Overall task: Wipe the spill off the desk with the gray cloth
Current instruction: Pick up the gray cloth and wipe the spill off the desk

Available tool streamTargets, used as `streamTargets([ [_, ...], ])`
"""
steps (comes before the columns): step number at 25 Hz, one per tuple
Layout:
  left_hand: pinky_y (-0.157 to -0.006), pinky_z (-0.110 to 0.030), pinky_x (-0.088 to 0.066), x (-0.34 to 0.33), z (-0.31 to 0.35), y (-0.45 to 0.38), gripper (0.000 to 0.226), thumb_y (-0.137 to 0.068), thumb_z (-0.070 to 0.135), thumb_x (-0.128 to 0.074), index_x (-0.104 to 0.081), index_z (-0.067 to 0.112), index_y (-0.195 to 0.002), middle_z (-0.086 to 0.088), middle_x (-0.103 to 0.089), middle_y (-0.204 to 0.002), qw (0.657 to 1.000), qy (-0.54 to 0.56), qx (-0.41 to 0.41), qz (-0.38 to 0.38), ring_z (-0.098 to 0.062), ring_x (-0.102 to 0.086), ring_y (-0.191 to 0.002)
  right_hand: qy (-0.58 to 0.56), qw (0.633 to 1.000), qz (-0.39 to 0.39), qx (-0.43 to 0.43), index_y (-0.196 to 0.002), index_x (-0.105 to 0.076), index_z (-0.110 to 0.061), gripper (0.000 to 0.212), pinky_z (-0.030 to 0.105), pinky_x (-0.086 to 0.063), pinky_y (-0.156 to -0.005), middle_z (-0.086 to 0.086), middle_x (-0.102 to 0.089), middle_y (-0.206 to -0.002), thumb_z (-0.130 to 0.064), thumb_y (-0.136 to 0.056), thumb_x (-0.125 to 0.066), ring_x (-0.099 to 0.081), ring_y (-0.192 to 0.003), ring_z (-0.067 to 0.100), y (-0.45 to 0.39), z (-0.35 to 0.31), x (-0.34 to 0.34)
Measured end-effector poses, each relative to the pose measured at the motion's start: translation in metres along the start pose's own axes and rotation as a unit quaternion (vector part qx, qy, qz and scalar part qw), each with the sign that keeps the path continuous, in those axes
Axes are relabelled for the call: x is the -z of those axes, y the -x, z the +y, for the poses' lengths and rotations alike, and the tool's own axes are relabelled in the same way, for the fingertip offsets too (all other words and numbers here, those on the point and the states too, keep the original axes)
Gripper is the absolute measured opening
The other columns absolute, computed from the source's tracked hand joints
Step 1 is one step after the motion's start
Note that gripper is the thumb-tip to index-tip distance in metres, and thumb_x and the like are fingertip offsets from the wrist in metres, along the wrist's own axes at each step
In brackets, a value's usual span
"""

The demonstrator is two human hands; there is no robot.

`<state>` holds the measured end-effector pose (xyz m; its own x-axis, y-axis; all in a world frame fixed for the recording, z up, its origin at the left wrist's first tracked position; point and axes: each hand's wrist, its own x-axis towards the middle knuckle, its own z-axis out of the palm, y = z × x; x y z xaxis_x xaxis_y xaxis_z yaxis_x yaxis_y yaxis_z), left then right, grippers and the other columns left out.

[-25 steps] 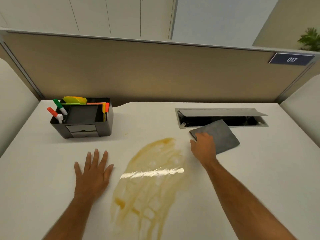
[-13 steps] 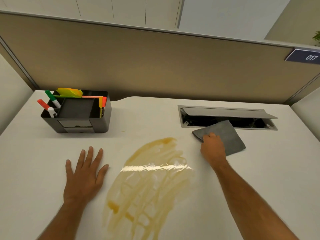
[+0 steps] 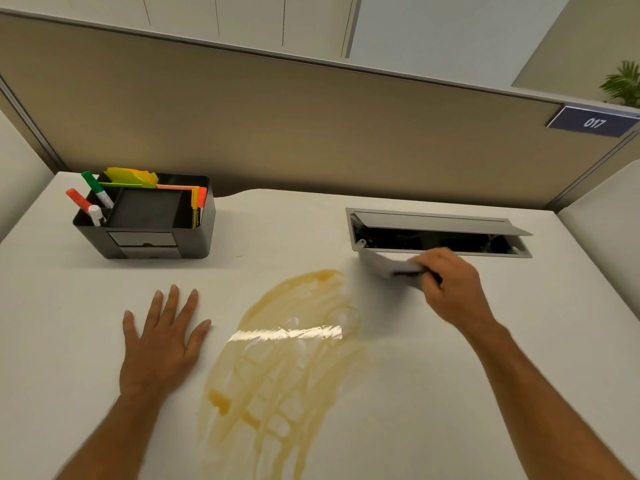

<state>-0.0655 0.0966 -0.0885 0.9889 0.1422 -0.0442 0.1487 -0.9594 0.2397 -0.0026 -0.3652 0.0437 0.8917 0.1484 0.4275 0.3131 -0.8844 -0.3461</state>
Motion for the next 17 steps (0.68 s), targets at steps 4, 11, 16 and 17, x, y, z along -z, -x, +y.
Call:
streamTargets([
  [4, -0.121, -0.053, 0.007, 0.001, 0.001, 0.000, 0.076, -0.090, 0.072, -0.003, -0.010, 0.040, -0.159, 0.006, -0.005, -0.170, 1.000, 0.003, 0.002, -0.003, -0.016, 0.001, -0.156, 0.059, 0.990, -0.112, 0.069, -0.094, -0.080, -0.013, 0.035, 0.034, -0.058, -0.078, 0.005, -0.075, -0.095, -0.018, -0.078, -0.049, -0.069, -0.084, 0.027, 0.078, 0.009, -0.021],
  [11, -0.120, -0.054, 0.007, 0.000, 0.000, 0.000, 0.077, -0.090, 0.074, -0.006, -0.011, 0.040, -0.158, 0.005, -0.007, -0.170, 1.000, -0.003, 0.003, -0.004, -0.017, 0.001, -0.156, -0.015, 0.997, -0.072, -0.028, -0.104, -0.076, -0.009, 0.033, 0.041, -0.060, -0.080, 0.006, -0.075, -0.100, -0.022, -0.074, -0.071, -0.068, -0.091, 0.022, 0.092, -0.005, -0.037],
  [16, -0.120, -0.055, 0.006, 0.001, 0.001, 0.001, 0.077, -0.090, 0.074, -0.005, -0.011, 0.040, -0.158, 0.005, -0.007, -0.170, 1.000, -0.002, 0.000, -0.002, -0.017, 0.000, -0.157, 0.050, 0.973, -0.192, -0.115, -0.160, -0.025, -0.021, 0.077, 0.049, -0.010, -0.125, 0.007, -0.016, -0.169, -0.067, -0.098, -0.017, -0.010, -0.156, 0.030, 0.049, -0.025, -0.086],
  [17, -0.121, -0.055, 0.006, 0.001, 0.001, 0.001, 0.077, -0.090, 0.074, -0.005, -0.011, 0.040, -0.158, 0.005, -0.007, -0.170, 1.000, -0.001, 0.001, -0.002, -0.016, 0.000, -0.156, 0.088, 0.964, -0.224, -0.112, -0.162, -0.010, -0.025, 0.086, 0.050, 0.001, -0.125, 0.006, 0.000, -0.170, -0.075, -0.093, -0.002, 0.003, -0.157, 0.028, 0.050, -0.022, -0.099],
])
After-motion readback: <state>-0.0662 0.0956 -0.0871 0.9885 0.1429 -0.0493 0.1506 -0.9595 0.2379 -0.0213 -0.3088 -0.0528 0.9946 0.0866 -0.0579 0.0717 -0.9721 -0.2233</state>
